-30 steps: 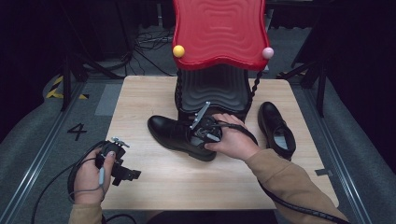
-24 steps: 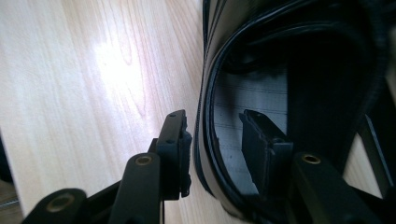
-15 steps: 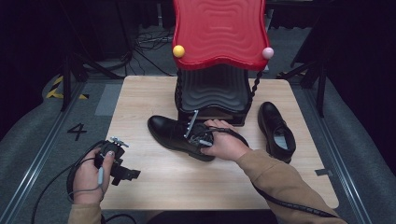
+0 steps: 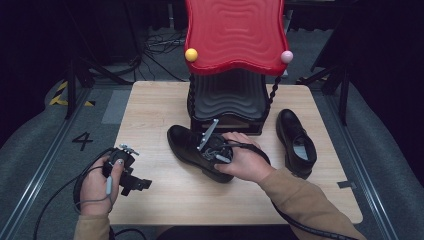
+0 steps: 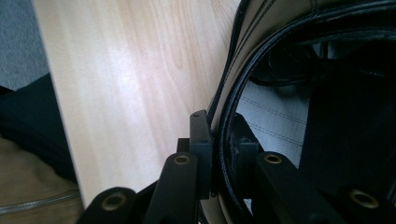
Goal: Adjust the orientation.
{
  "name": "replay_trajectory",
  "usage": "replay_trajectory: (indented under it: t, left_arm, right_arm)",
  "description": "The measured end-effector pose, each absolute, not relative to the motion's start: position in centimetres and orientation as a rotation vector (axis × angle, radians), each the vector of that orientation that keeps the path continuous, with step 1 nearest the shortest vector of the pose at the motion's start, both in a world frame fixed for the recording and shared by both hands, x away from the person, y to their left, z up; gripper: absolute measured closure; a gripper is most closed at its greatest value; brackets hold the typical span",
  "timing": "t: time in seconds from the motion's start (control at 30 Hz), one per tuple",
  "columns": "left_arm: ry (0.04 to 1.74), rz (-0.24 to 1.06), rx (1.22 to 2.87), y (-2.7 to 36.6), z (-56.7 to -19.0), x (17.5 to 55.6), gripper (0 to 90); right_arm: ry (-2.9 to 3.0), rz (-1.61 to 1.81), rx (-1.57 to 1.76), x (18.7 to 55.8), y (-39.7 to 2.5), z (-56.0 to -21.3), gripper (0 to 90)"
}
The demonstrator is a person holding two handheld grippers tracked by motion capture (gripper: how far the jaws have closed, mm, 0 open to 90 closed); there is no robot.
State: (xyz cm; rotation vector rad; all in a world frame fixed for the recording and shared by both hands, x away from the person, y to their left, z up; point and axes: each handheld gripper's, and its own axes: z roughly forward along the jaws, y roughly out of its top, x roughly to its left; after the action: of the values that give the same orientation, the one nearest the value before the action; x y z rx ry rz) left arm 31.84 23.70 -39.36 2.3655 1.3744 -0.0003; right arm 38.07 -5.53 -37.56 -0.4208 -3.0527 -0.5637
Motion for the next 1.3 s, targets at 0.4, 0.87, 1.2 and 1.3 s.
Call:
replay_trajectory:
  t: [0.4,0.87,1.2,1.3]
  left_arm:
    - [1.334,-0.005,2.398,22.4,-39.2,32.8,17.9]
    - [1.342,-0.014,2.406,22.2,-39.6,33.0,17.9]
    - [1.333,-0.029,2.413,21.7,-39.8,33.5,17.9]
    - [1.332,-0.029,2.413,21.7,-39.8,33.6,18.0]
  right_arm:
    - [-3.033,-0.629,-0.609,34.3,-11.7,-35.8,82.2]
    - [-3.054,-0.559,-0.867,32.3,-14.1,-38.7,80.5]
    - [-2.882,-0.671,-0.906,32.2,-14.4,-40.1,67.2]
    - [-2.885,-0.689,-0.921,32.3,-14.8,-39.8,65.7]
